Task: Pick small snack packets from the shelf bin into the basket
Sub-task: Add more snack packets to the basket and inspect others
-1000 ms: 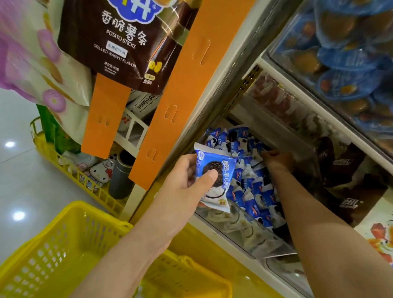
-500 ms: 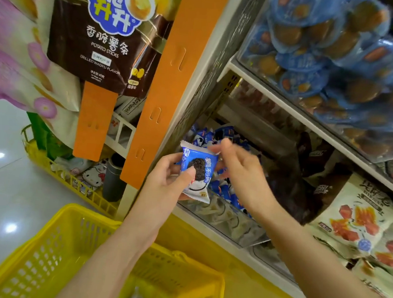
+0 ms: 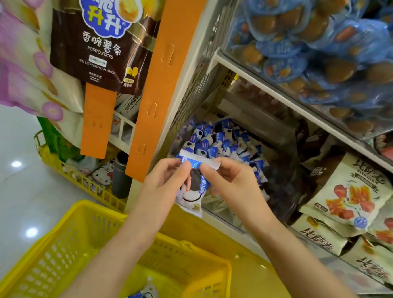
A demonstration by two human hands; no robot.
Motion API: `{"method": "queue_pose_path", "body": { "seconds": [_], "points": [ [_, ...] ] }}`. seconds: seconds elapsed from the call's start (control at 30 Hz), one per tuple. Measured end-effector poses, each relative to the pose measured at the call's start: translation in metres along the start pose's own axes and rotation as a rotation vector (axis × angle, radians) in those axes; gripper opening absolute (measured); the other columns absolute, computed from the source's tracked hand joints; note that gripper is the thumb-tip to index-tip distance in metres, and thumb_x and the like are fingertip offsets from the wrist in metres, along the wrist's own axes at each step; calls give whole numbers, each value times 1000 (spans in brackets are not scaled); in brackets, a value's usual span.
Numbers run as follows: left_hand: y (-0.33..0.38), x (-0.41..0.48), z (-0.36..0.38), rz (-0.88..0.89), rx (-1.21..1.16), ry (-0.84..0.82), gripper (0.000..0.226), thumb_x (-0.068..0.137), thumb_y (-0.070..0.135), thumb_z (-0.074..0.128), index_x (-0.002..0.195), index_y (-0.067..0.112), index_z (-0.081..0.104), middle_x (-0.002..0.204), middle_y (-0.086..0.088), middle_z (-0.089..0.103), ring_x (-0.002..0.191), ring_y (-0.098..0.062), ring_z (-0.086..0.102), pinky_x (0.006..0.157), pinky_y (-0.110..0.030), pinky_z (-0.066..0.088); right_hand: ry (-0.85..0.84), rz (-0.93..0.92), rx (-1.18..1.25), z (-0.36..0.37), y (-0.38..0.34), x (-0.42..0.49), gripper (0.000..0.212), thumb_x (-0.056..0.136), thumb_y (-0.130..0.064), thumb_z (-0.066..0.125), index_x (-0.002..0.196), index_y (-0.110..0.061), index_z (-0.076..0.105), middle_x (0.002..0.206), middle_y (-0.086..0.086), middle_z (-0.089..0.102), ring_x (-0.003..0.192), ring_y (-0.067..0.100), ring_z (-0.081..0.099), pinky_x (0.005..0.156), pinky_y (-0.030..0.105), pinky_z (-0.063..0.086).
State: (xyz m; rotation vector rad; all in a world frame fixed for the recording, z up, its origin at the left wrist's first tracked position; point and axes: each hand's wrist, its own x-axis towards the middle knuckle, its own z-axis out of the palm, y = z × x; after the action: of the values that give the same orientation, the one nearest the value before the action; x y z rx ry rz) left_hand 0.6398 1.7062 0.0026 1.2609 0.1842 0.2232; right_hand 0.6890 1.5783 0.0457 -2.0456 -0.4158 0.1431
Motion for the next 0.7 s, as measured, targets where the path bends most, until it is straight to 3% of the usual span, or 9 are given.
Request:
{"method": "queue_pose_path", "body": {
  "seconds": [0.07, 0.17, 0.27, 0.4, 0.5, 0.6, 0.7],
  "points": [
    [-1, -1, 0, -22, 3, 39, 20, 89, 37, 50, 90, 20, 60, 75, 9, 67, 70, 0, 65, 52, -12, 47, -65, 20, 57, 0, 0, -3, 3, 84, -17, 66, 83, -19, 67, 77, 5, 71, 68, 11, 64, 62, 24, 52],
    [-1, -3, -1, 28, 109, 65, 24, 93, 33, 48, 79, 16, 56, 62, 9, 60, 57, 0, 61, 46, -13, 44, -75, -38, -26, 3, 3, -9, 5, 82, -20, 67, 82, -14, 67, 76, 8, 69, 68, 22, 62, 64, 29, 51],
    [-2, -5, -1, 40, 175, 61, 28, 94, 30, 47, 75, 10, 51, 57, 7, 55, 52, 1, 58, 43, -12, 42, -45, -81, 1, 8, 7, -15, 7, 84, -22, 65, 77, -22, 66, 70, 5, 66, 66, 21, 58, 62, 29, 48],
    [-8, -6, 1, 19, 238, 48, 30, 94, 28, 47, 68, 13, 49, 52, 8, 51, 48, 3, 51, 43, -10, 38, 24, -192, -93, 13, 17, -23, 6, 80, -21, 70, 77, -17, 67, 66, -7, 60, 60, 3, 51, 57, 15, 41],
    [-11, -6, 1, -28, 229, 25, 29, 91, 34, 48, 76, 11, 55, 63, 4, 57, 53, 4, 56, 46, -10, 41, 86, -266, -160, 15, 23, -27, 7, 80, -21, 70, 79, -14, 68, 72, -5, 63, 66, 6, 55, 60, 19, 46],
    [-12, -7, -1, -123, 167, -38, 38, 71, 50, 57, 93, 19, 59, 85, 2, 65, 67, 4, 62, 52, -8, 44, 161, -102, 67, 14, 26, -27, 4, 84, -16, 65, 81, -14, 67, 75, -2, 65, 65, 11, 61, 59, 26, 53],
    [-16, -8, -1, -172, 178, -42, 36, 70, 31, 73, 101, 24, 58, 91, 5, 69, 71, -1, 65, 58, -14, 51, 204, 73, 390, 8, 28, -24, 8, 89, -10, 57, 87, -4, 60, 82, 8, 66, 68, 9, 64, 56, 19, 54]
  ]
}}
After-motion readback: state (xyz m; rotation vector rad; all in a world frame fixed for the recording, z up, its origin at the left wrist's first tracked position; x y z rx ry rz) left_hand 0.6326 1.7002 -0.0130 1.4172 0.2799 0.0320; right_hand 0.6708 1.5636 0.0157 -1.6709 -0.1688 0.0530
